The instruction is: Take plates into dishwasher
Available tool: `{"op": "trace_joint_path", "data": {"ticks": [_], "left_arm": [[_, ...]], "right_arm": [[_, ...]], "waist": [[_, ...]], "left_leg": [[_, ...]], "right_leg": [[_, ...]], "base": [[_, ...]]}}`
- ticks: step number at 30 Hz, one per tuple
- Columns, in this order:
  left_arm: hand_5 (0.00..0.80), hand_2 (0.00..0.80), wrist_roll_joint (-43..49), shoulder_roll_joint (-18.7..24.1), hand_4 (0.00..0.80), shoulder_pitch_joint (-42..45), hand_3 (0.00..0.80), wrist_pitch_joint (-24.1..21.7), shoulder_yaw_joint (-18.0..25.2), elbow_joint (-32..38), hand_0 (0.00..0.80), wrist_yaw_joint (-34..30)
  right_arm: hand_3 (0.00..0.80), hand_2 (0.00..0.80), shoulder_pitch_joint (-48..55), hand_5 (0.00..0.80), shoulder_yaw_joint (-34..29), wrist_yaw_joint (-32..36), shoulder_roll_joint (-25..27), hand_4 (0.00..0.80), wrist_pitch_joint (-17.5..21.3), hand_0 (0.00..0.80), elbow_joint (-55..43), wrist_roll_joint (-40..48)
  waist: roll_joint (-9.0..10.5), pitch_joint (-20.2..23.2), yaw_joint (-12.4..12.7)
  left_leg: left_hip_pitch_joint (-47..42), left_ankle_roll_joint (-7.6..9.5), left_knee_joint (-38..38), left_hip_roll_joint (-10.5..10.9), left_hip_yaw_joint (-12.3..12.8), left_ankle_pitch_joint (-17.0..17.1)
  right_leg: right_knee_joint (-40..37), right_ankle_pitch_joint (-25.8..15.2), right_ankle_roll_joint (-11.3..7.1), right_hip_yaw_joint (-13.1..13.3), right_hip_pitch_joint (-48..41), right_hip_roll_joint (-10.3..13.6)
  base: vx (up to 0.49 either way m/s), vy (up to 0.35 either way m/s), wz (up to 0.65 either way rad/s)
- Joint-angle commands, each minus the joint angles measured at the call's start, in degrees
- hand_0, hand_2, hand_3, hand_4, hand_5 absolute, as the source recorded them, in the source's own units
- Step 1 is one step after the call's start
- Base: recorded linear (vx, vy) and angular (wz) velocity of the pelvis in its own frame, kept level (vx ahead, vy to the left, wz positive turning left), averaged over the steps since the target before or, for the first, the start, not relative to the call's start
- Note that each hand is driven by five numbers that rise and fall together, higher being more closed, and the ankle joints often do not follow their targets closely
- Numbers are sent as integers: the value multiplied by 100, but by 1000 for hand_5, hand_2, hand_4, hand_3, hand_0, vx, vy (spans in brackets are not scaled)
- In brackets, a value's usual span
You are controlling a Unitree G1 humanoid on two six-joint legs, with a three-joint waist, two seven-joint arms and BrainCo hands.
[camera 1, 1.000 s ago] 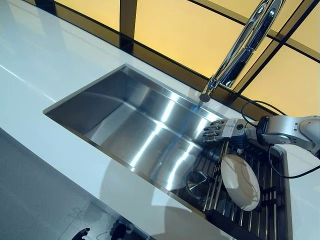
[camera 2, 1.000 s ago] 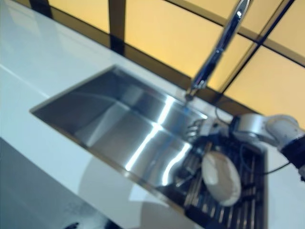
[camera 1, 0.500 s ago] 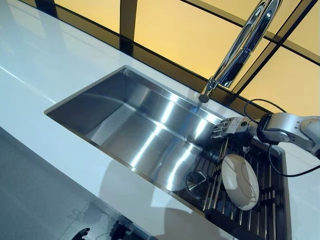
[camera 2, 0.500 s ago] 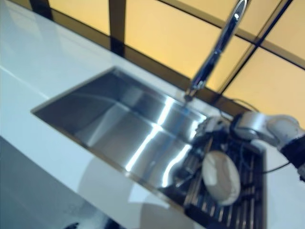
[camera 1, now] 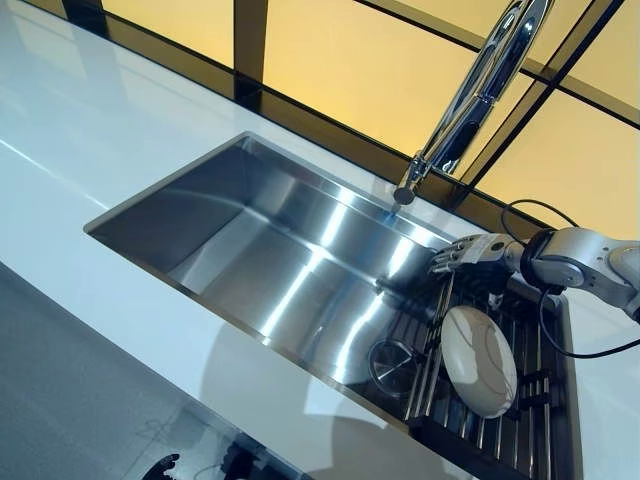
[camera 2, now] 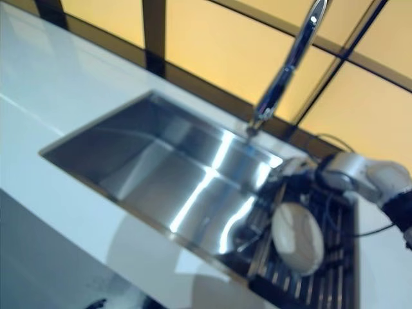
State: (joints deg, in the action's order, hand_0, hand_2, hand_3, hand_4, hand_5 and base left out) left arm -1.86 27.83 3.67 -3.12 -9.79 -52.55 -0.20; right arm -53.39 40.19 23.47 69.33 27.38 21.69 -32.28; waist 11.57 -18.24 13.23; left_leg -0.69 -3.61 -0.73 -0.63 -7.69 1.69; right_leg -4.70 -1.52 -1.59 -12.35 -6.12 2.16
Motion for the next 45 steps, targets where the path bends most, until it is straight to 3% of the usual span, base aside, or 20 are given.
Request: {"op": "trace_joint_path", "data": {"ticks": [1,3,6,17,24,25,30,35,38,45], "left_arm": [[0,0,11,-145,0,101,0,-93,34,14,0,23],[0,0,15,-199,0,126,0,-89,68,4,0,44],[0,0,6,-220,0,133,0,-70,90,6,0,52],[0,0,-9,-240,0,175,0,-54,122,-33,0,61],[0,0,2,-259,0,171,0,-104,151,-132,0,50],[0,0,8,-256,0,132,0,-101,148,-166,0,38],[0,0,31,-256,0,109,0,-106,126,-197,0,48],[0,0,64,-212,0,97,0,-71,144,-149,0,32],[0,0,89,-191,0,58,0,-68,163,-152,0,12],[0,0,137,-169,0,-7,0,-92,76,-116,0,13]], "right_arm": [[0,0,17,0,-254,137,57,0,-887,0,130,881],[0,0,480,0,-760,365,27,0,-759,0,108,744],[0,0,704,0,-932,509,7,0,-809,0,107,756],[0,0,937,0,-1052,607,167,0,-696,0,204,627],[0,0,1077,0,-991,646,183,0,-386,0,-25,459],[0,0,1069,0,-933,538,192,0,-192,0,-71,343],[0,0,1060,0,-809,699,200,0,-204,0,-159,521],[0,0,1094,0,-796,1360,85,0,-791,0,-162,1199],[0,0,1195,0,-904,1801,-163,0,-1426,0,-29,1762],[0,0,1243,0,-1090,1877,-617,0,-1823,0,462,2180]], "waist": [[-38,347,-143],[-63,365,-206],[-83,371,-238],[-127,463,-307],[-137,479,-333],[-127,496,-337],[-98,498,-328],[-66,431,-290],[-56,369,-270],[-87,244,-194]], "left_leg": [[217,102,-397,-59,176,-153],[193,115,-403,-49,211,-175],[153,119,-389,-44,240,-182],[61,124,-353,-29,332,-193],[47,136,-378,-17,362,-209],[36,138,-368,-18,367,-213],[39,138,-386,-17,371,-229],[80,131,-429,-25,367,-224],[103,123,-425,-34,353,-207],[177,117,-460,-31,305,-185]], "right_leg": [[293,-146,-129,129,115,10],[295,-147,-135,164,115,21],[275,-158,-138,181,91,29],[254,-158,-148,224,45,48],[263,-146,-143,254,30,52],[262,-145,-149,257,31,52],[259,-147,-156,255,26,49],[266,-161,-153,235,31,45],[267,-172,-148,219,47,37],[272,-195,-130,161,70,48]], "base": [[-16,35,-9],[-20,39,-11],[-6,26,-2],[-1,9,-1],[-1,6,-4],[0,0,0],[0,0,0],[0,0,0],[0,0,0],[-3,-9,0]]}}
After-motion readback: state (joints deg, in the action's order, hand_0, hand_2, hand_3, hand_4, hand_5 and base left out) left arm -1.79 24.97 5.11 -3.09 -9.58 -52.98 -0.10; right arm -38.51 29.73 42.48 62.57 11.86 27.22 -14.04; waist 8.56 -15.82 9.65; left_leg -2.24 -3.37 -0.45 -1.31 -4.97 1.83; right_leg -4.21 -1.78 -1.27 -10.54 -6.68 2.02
